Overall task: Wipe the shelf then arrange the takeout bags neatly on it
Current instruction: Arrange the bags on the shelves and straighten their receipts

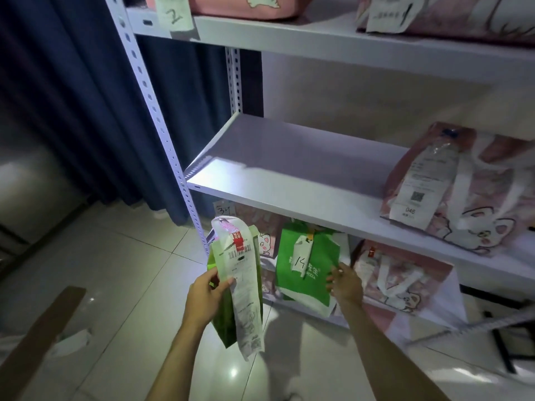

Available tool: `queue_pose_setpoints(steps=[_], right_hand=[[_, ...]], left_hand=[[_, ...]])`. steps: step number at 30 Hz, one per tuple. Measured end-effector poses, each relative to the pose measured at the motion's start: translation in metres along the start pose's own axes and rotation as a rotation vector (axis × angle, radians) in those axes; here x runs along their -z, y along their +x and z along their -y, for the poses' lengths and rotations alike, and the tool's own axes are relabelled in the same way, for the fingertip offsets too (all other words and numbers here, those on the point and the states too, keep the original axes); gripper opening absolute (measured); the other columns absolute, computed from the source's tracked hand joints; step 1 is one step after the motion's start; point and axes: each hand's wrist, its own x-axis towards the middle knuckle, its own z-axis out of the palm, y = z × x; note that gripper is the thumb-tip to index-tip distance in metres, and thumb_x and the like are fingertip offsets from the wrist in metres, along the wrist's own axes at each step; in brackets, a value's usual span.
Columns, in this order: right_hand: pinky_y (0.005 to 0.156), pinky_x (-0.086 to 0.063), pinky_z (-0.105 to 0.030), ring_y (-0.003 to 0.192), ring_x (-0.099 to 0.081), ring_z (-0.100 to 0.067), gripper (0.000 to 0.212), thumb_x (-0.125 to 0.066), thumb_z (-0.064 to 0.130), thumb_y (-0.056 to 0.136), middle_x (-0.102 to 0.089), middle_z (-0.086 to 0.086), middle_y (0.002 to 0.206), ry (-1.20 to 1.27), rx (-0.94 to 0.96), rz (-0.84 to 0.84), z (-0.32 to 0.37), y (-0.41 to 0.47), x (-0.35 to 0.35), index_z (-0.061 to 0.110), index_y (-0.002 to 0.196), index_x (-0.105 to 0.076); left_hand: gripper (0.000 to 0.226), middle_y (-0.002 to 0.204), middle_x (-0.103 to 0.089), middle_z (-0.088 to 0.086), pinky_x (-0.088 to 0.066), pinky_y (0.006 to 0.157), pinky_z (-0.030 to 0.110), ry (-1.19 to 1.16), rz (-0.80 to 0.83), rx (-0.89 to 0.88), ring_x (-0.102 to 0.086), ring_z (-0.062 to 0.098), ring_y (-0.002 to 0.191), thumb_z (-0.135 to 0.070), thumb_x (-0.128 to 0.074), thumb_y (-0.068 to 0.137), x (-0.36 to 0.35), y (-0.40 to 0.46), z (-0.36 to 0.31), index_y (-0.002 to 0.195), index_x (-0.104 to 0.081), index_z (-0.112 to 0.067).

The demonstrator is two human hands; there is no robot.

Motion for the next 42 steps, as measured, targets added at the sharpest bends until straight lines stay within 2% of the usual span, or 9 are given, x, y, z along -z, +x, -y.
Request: queue_pose_setpoints(steps=[6,10,13,17,21,27,33,39,42], right_hand=[[0.061,-0.052,-0.040,0.065,-0.057,-0.024,0.027,-0.047,0.019,0.107,-0.062,-0.005,0.072,-0.130,0.079,-0.002,-0.016,-0.062,0.006,0.026,0.085,-0.061],[0.060,-0.056,-0.040,0.061,-0.060,-0.022,0.022,-0.046,0.030,0.107,-0.063,-0.004,0.071,-0.321,0.246,-0.084,-0.013,-0.107,0.007,0.023,0.092,-0.061],[0.061,-0.059,-0.045,0.062,-0.060,-0.023,0.024,-0.045,0.033,0.107,-0.061,-0.005,0.072,-0.350,0.305,-0.138,0.001,-0.136,0.009,0.023,0.090,-0.058],[0.054,-0.051,-0.034,0.062,-0.055,-0.019,0.025,-0.045,0.030,0.107,-0.055,-0.002,0.071,-0.215,0.368,-0.186,0.038,-0.174,0.015,0.023,0.085,-0.053],[0.056,-0.052,-0.033,0.064,-0.055,-0.019,0.022,-0.044,0.029,0.108,-0.057,-0.004,0.076,-0.094,0.410,-0.212,0.080,-0.189,0.025,0.018,0.093,-0.056],[0.054,-0.047,-0.025,0.061,-0.052,-0.011,0.024,-0.042,0.028,0.109,-0.055,0.001,0.076,0.109,0.475,-0.221,0.158,-0.188,0.034,0.014,0.097,-0.058],[0.055,-0.049,-0.028,0.060,-0.053,-0.013,0.024,-0.044,0.032,0.108,-0.056,0.000,0.076,0.172,0.493,-0.261,0.219,-0.156,0.037,0.022,0.091,-0.057],[0.054,-0.050,-0.027,0.060,-0.052,-0.013,0.025,-0.044,0.032,0.108,-0.054,0.002,0.073,0.204,0.566,-0.259,0.257,-0.125,0.043,0.020,0.089,-0.055],[0.056,-0.055,-0.029,0.061,-0.055,-0.012,0.022,-0.043,0.031,0.108,-0.056,0.002,0.075,0.168,0.603,-0.275,0.269,-0.107,0.042,0.018,0.099,-0.059]], left_hand=[[0.022,0.108,-0.069,-0.009,-0.061,0.080,0.046,0.010,0.014,-0.057,-0.068,0.020,0.090,-0.029,-0.070,0.094,0.030,-0.019,0.017,0.116,-0.068,-0.025],[0.020,0.109,-0.067,-0.015,-0.060,0.082,0.045,-0.008,0.029,-0.093,-0.068,0.018,0.091,-0.030,-0.070,0.094,0.048,-0.032,0.030,0.114,-0.066,-0.028],[0.015,0.107,-0.067,-0.016,-0.060,0.077,0.036,-0.014,0.021,-0.134,-0.068,0.012,0.087,-0.032,-0.069,0.095,0.059,-0.040,0.033,0.109,-0.065,-0.029],[0.013,0.105,-0.067,-0.016,-0.061,0.077,0.039,-0.042,0.009,-0.159,-0.067,0.010,0.085,-0.032,-0.067,0.096,0.069,-0.046,0.024,0.108,-0.065,-0.028],[0.012,0.108,-0.068,-0.012,-0.057,0.068,0.029,-0.043,-0.001,-0.200,-0.066,0.008,0.083,-0.032,-0.067,0.096,0.074,-0.049,0.007,0.106,-0.064,-0.026],[0.016,0.111,-0.069,-0.011,-0.056,0.067,0.028,-0.037,0.006,-0.248,-0.068,0.011,0.086,-0.032,-0.069,0.094,0.078,-0.044,-0.022,0.109,-0.064,-0.029],[0.019,0.110,-0.070,-0.010,-0.054,0.064,0.023,0.021,0.007,-0.270,-0.067,0.008,0.085,-0.036,-0.068,0.094,0.086,-0.035,-0.045,0.110,-0.066,-0.026],[0.018,0.110,-0.070,-0.011,-0.058,0.069,0.027,0.054,0.002,-0.285,-0.066,0.006,0.086,-0.036,-0.069,0.094,0.087,-0.022,-0.061,0.110,-0.067,-0.027],[0.021,0.112,-0.070,-0.011,-0.062,0.076,0.037,0.041,-0.007,-0.279,-0.069,0.012,0.090,-0.035,-0.069,0.093,0.085,-0.016,-0.064,0.112,-0.068,-0.026]])
